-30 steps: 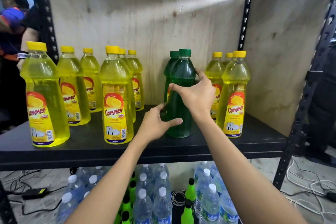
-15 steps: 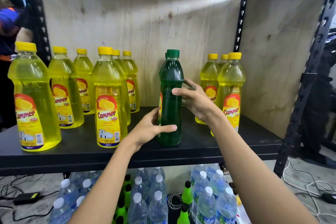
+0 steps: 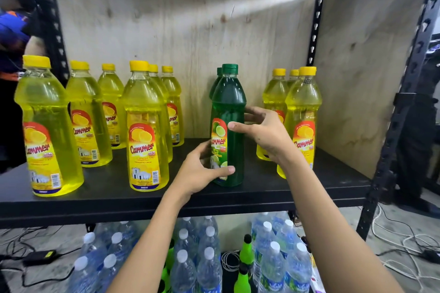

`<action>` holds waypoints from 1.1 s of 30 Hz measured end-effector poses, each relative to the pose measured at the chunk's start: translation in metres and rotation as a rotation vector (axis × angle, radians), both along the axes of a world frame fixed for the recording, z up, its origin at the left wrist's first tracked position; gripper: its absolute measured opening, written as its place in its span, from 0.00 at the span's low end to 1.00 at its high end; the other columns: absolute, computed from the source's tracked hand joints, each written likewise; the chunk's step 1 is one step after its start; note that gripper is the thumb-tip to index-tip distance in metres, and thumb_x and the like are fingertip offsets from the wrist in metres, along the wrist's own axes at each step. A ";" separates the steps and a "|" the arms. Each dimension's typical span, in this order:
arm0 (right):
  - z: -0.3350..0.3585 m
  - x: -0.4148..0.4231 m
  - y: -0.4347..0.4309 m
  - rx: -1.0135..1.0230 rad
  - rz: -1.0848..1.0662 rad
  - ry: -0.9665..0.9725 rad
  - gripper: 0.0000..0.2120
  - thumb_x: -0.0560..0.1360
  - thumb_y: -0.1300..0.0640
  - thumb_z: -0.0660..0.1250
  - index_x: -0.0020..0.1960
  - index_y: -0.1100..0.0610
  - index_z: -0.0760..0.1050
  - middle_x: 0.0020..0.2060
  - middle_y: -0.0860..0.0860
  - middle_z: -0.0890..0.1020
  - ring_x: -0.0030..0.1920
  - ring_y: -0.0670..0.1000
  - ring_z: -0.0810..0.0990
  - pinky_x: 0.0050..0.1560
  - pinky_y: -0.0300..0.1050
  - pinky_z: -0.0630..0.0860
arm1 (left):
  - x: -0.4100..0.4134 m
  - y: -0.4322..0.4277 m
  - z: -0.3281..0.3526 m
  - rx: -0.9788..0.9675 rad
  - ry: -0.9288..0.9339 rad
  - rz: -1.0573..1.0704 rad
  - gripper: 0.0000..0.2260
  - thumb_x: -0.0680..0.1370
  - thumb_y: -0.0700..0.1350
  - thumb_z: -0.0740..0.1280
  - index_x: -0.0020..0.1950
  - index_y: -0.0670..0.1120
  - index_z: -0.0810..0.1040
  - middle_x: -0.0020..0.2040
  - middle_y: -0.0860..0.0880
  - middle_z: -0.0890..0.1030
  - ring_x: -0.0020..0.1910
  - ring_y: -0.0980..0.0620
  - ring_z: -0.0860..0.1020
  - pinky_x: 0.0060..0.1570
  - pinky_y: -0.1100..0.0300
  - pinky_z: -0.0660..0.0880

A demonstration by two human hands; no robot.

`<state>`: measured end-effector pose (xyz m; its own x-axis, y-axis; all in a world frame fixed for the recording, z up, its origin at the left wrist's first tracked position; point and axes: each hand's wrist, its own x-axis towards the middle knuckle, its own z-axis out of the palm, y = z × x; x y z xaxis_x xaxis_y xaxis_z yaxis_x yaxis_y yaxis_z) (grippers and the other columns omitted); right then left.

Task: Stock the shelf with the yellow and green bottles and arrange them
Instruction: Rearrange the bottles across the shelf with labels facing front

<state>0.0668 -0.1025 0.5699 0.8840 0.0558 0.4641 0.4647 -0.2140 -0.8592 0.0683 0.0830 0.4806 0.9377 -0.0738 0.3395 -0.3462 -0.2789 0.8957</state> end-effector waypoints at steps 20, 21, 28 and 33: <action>-0.016 0.009 -0.005 -0.033 0.089 0.075 0.35 0.69 0.55 0.79 0.73 0.52 0.71 0.62 0.49 0.80 0.64 0.51 0.78 0.61 0.52 0.79 | -0.028 -0.050 -0.014 0.148 -0.239 0.626 0.39 0.61 0.66 0.77 0.66 0.56 0.65 0.60 0.54 0.72 0.58 0.51 0.77 0.45 0.54 0.76; -0.016 0.008 -0.004 -0.035 0.084 0.078 0.35 0.69 0.55 0.78 0.74 0.53 0.70 0.64 0.51 0.80 0.64 0.52 0.78 0.63 0.54 0.78 | -0.028 -0.050 -0.014 0.150 -0.235 0.621 0.39 0.61 0.66 0.77 0.66 0.56 0.64 0.60 0.54 0.72 0.58 0.51 0.77 0.44 0.55 0.75; -0.012 -0.024 -0.032 -0.073 -0.072 -0.073 0.25 0.73 0.60 0.76 0.68 0.52 0.76 0.56 0.51 0.85 0.53 0.50 0.85 0.55 0.49 0.82 | -0.050 -0.071 -0.010 0.205 -0.387 0.717 0.43 0.65 0.53 0.80 0.74 0.52 0.62 0.65 0.48 0.65 0.62 0.49 0.68 0.57 0.55 0.70; -0.006 -0.038 -0.104 0.266 -0.274 -0.254 0.07 0.74 0.61 0.74 0.51 0.52 0.83 0.37 0.51 0.85 0.33 0.49 0.84 0.34 0.41 0.80 | -0.059 -0.116 0.002 0.023 -0.613 0.307 0.19 0.78 0.40 0.68 0.67 0.55 0.74 0.56 0.59 0.75 0.52 0.59 0.78 0.50 0.61 0.78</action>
